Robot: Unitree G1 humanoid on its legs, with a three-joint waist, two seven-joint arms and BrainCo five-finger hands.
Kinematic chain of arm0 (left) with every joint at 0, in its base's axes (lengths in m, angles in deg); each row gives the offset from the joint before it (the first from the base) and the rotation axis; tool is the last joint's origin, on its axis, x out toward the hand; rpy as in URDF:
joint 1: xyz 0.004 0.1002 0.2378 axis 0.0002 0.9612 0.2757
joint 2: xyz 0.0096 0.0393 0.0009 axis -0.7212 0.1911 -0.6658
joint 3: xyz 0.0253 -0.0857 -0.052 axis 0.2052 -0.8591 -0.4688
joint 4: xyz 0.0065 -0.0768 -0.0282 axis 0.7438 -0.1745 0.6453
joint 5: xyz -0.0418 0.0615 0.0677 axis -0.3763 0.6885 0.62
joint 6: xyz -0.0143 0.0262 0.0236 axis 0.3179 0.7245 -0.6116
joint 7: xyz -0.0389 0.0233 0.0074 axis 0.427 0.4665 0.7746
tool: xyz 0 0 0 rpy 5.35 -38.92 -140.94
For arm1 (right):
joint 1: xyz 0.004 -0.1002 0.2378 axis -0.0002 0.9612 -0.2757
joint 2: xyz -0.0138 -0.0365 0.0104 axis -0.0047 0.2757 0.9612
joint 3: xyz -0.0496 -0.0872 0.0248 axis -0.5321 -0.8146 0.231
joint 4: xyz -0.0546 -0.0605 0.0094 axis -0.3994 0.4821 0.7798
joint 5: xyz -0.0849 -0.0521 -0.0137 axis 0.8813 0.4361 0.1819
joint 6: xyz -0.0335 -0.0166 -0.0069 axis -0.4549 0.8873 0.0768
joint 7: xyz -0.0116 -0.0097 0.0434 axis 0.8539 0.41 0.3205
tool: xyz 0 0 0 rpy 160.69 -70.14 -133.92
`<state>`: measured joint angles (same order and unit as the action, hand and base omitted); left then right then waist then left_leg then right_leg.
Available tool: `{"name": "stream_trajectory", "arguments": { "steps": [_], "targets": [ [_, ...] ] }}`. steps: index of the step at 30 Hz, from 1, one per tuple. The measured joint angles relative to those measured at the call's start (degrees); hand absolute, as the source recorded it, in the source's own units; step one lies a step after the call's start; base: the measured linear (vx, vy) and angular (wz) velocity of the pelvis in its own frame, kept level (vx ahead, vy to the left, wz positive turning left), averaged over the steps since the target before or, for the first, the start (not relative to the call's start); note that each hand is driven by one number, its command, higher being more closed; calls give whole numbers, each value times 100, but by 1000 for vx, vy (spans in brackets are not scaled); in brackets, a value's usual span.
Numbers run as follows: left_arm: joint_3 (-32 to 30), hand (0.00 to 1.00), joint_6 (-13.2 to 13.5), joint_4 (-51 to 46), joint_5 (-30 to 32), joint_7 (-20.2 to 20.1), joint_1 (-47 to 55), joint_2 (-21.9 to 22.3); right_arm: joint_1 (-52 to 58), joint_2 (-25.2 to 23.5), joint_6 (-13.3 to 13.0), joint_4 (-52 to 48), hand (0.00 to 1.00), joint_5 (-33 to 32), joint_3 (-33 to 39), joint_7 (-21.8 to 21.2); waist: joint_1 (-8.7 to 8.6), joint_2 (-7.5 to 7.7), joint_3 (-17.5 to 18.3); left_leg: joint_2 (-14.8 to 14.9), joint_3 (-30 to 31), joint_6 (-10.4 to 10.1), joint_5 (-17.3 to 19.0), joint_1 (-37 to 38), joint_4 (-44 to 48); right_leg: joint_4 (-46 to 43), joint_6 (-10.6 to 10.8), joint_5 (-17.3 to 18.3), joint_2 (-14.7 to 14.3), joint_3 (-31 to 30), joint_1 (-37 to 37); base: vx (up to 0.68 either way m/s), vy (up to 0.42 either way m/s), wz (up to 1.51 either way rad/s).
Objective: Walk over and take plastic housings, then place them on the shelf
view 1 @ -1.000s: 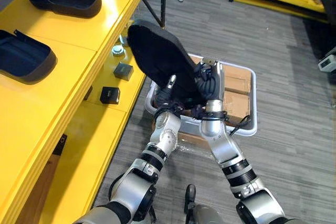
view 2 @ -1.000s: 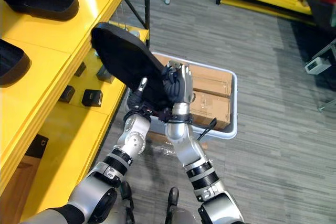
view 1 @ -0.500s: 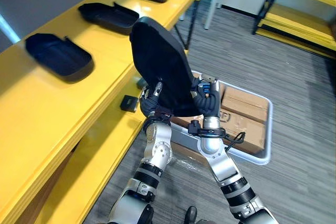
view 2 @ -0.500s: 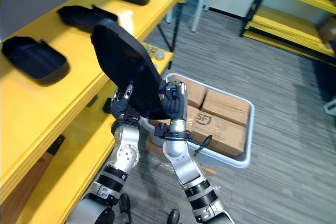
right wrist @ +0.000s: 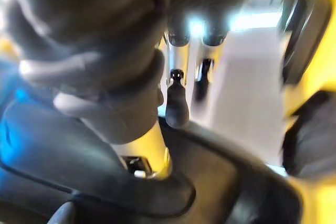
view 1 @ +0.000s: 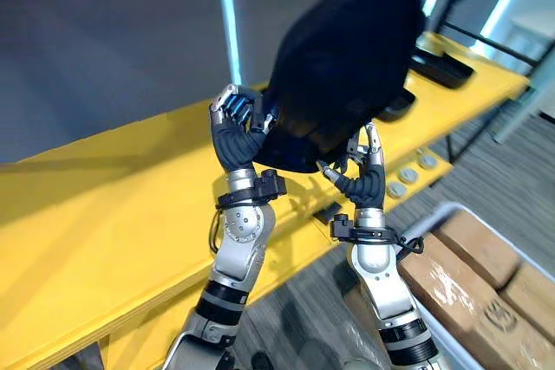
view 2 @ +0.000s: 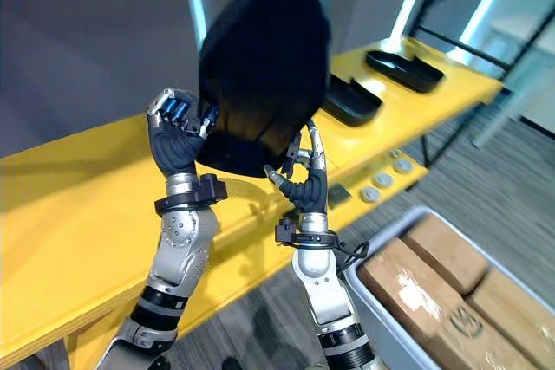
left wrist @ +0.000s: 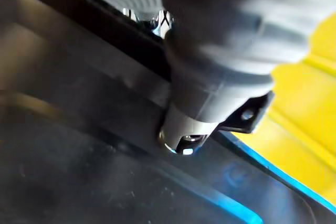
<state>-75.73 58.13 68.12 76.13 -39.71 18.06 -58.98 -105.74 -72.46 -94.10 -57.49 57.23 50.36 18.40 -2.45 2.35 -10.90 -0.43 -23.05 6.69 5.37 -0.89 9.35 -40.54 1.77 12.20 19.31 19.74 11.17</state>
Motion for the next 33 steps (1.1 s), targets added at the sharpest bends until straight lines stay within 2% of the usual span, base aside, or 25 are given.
{"name": "stream_trajectory", "arguments": {
  "steps": [2, 4, 5, 6, 7, 9, 12, 14, 16, 18, 20, 26, 27, 33],
  "targets": [
    [-18, 100, -81, -6, 461, -9, 134, -113, 4, 109, -24, -16, 0, -92, 247, -156, -18, -5, 11, -29, 560, -109, -6, 2, 14, 1149, 33, -20, -490, -857, 102, 261, -259, 135],
    [-79, 100, -135, -8, 666, -6, 255, -117, 79, 251, -54, -153, 0, -369, 290, -346, -35, 8, 21, -84, 1031, -240, 12, 0, 63, 1823, 133, -115, -734, -1516, 68, 237, -310, 132],
    [-134, 100, -139, -49, 710, -16, 386, -132, 186, 255, -137, -299, 0, -547, 290, -450, -20, 67, 84, -175, 1285, -357, 67, -5, 112, 2200, 204, -538, -778, -1774, -7, 252, -335, 132],
    [-178, 100, -148, -79, 776, -28, 476, -152, 264, 244, -173, -386, 0, -641, 290, -502, -18, 132, 145, -243, 1412, -424, 106, -6, 147, 2344, 263, -894, -749, -1815, -69, 262, -358, 111],
    [-298, 100, -167, -215, 835, -48, 831, -89, 392, 286, -262, -455, 0, -694, 298, -612, 1, -39, 262, -119, 1587, -587, 201, -40, 245, 2462, 515, -979, -790, -1626, -229, 267, -324, 73],
    [-430, 100, -223, -603, 1037, -149, 1374, 6, 517, 329, -359, -532, 0, -755, 270, -862, 95, -294, 439, 267, 1696, -780, 308, -103, 328, 3060, 321, -1136, -1154, -1358, -573, 269, -301, 36],
    [-492, 100, -235, -773, 1063, -243, 1498, 123, 674, 313, -429, -947, 0, -903, 299, -1117, 137, -308, 475, 522, 1995, -969, 280, -121, 212, 3624, 185, -1288, -1443, -956, -962, 128, -206, 44],
    [-571, 100, -244, -837, 1045, -287, 1525, 201, 799, 293, -553, -1206, 0, -978, 528, -1262, 114, -309, 481, 557, 2166, -1080, 101, -215, 40, 3683, 184, -1287, -1464, -643, -979, 71, -144, 78],
    [-820, 100, -272, -886, 894, -341, 1581, 298, 910, 184, -577, -1322, 0, -1186, 1030, -1242, 130, -309, 481, 560, 2158, -1062, -34, -234, -125, 3721, 180, -1284, -1450, -463, -989, 37, -51, 56],
    [-1398, 100, -281, -991, 632, -392, 2017, 194, 930, 68, -578, -1362, 0, -1575, 1940, -1089, 142, -308, 481, 537, 2124, -1064, -66, -118, -214, 3755, 180, -1284, -1423, -464, -1123, 31, 39, 12],
    [-1810, 100, -312, -991, 405, -434, 2290, 72, 1018, 122, -581, -1509, 0, -1587, 2322, -1050, 138, -297, 494, 504, 2022, -1063, -66, -51, -250, 3803, 180, -1284, -1384, -467, -1204, 4, 73, 1],
    [-2440, 100, -344, -989, -192, -663, 2427, -165, 1196, 138, -587, -1792, 0, -1635, 2344, -1308, 103, -177, 689, 402, 1703, -986, -145, 231, -614, 3932, 188, -1289, -1255, -548, -1332, -36, 69, -8],
    [-2534, 100, -345, -976, -282, -699, 2424, -271, 1210, 138, -587, -1793, 0, -1754, 2346, -1385, 47, -143, 751, 398, 1624, -986, -147, 240, -642, 3938, 208, -1304, -1232, -559, -1328, -38, 60, -4],
    [-3087, 100, -496, -424, -541, -750, 2380, -565, 1474, 138, -585, -1799, 0, -2228, 2579, -1736, -9, -93, 904, 267, 1498, -889, -334, 417, -934, 4007, 268, -1357, -1142, -671, -1326, -1, 54, -8]
  ]
}}
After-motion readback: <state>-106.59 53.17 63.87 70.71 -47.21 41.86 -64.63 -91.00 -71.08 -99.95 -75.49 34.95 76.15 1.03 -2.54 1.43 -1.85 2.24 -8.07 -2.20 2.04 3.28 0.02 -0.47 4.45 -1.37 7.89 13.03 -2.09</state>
